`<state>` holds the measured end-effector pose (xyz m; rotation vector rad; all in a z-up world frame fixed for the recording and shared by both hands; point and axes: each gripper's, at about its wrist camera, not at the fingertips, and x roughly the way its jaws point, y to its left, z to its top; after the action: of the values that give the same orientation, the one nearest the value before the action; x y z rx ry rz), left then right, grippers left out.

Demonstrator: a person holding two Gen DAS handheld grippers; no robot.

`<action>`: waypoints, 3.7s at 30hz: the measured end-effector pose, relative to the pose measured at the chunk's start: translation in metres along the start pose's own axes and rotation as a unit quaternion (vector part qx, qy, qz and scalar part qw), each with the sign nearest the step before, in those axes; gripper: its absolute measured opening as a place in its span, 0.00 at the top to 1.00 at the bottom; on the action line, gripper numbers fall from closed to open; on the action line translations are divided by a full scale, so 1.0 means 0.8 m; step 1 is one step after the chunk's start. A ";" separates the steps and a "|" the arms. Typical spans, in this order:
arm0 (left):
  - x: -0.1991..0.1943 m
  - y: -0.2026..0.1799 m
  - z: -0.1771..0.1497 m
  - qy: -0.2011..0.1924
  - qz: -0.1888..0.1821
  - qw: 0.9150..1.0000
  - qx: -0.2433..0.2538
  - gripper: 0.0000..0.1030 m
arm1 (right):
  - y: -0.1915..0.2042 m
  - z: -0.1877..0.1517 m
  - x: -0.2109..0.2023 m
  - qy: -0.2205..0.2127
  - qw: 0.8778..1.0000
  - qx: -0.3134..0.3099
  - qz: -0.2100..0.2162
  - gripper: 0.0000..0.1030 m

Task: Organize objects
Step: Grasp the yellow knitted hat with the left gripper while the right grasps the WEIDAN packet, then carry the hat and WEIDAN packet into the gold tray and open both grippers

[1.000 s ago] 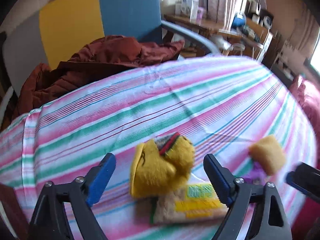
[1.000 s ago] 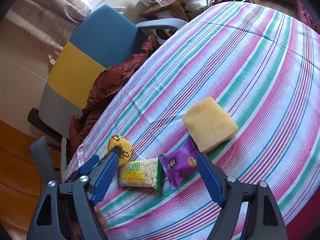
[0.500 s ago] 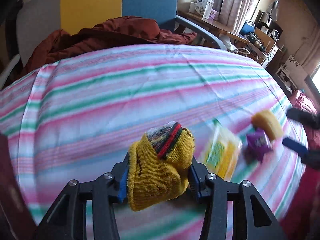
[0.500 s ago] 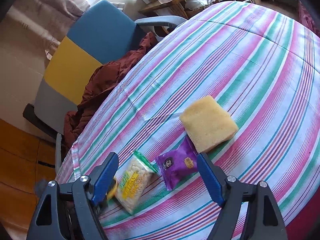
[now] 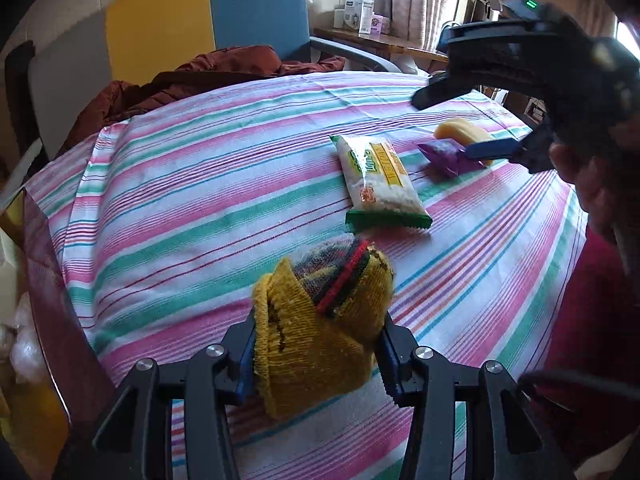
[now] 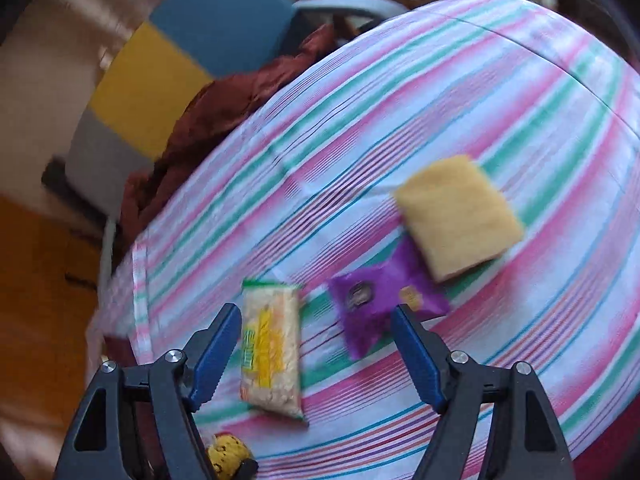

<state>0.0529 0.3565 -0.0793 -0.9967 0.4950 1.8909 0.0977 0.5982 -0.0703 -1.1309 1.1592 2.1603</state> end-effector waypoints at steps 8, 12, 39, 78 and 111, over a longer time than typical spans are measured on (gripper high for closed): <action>0.000 0.002 -0.004 -0.014 -0.008 1.000 -0.002 0.50 | 0.045 -0.022 0.040 0.050 0.995 -0.087 -0.026 0.34; -0.001 0.002 -0.007 -0.022 -0.011 1.000 -0.001 0.50 | 0.056 -0.025 0.050 0.056 0.993 -0.099 -0.024 0.34; -0.044 0.019 0.004 -0.035 -0.027 0.999 -0.032 0.55 | 0.105 -0.055 0.053 0.037 0.965 -0.246 -0.081 0.59; -0.327 0.298 -0.162 -0.180 0.147 0.913 -0.334 0.54 | 0.321 -0.238 -0.027 0.042 0.899 -0.403 0.168 0.59; -0.243 0.354 -0.069 -0.149 0.162 0.929 -0.299 0.28 | 0.370 -0.333 0.022 0.101 0.855 -0.483 0.159 0.48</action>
<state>-0.1172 0.0725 0.0269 -1.0161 -0.1261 2.5214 0.0059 0.2126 -0.0276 -1.6616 0.2431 3.0668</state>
